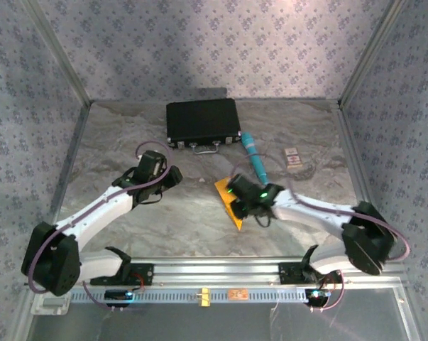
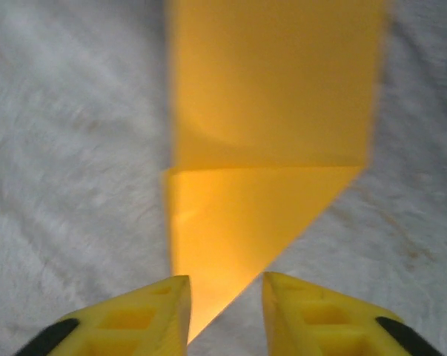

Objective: Fold a paper plane with a square sheet of paper (pick it up from the middle)
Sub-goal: Turn over the paper at the center of the table, then rotate the paper at the center of the table.

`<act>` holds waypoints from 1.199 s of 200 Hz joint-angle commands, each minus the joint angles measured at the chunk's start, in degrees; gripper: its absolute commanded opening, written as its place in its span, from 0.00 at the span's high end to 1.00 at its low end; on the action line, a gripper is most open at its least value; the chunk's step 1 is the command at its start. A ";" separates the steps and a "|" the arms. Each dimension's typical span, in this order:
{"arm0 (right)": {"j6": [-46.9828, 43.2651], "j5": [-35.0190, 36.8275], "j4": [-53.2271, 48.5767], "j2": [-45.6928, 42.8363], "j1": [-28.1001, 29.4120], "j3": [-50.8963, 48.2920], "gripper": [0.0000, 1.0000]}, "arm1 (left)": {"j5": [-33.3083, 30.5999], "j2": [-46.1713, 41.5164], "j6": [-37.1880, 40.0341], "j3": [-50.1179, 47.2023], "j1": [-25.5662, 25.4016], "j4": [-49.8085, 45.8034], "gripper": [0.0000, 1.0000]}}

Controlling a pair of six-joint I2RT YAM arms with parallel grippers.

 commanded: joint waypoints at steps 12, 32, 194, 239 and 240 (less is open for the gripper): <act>6.23 -22.79 12.36 -3.23 -10.54 -7.40 0.80 | 7.88 4.24 0.73 0.83 0.35 4.75 0.53; 7.45 -26.44 14.21 -1.12 -13.03 -8.18 0.87 | 10.65 6.52 0.42 1.13 0.18 6.96 0.57; 34.58 -23.77 30.77 15.02 -10.84 -13.01 0.87 | 18.54 17.31 0.95 6.61 -4.23 9.69 0.68; 51.37 -16.76 39.15 13.46 -8.21 -18.24 0.87 | 19.92 18.69 0.39 7.07 -4.63 10.54 0.70; 51.82 -16.57 39.50 13.40 -8.16 -18.45 0.87 | 19.98 18.70 0.34 7.09 -4.63 10.60 0.70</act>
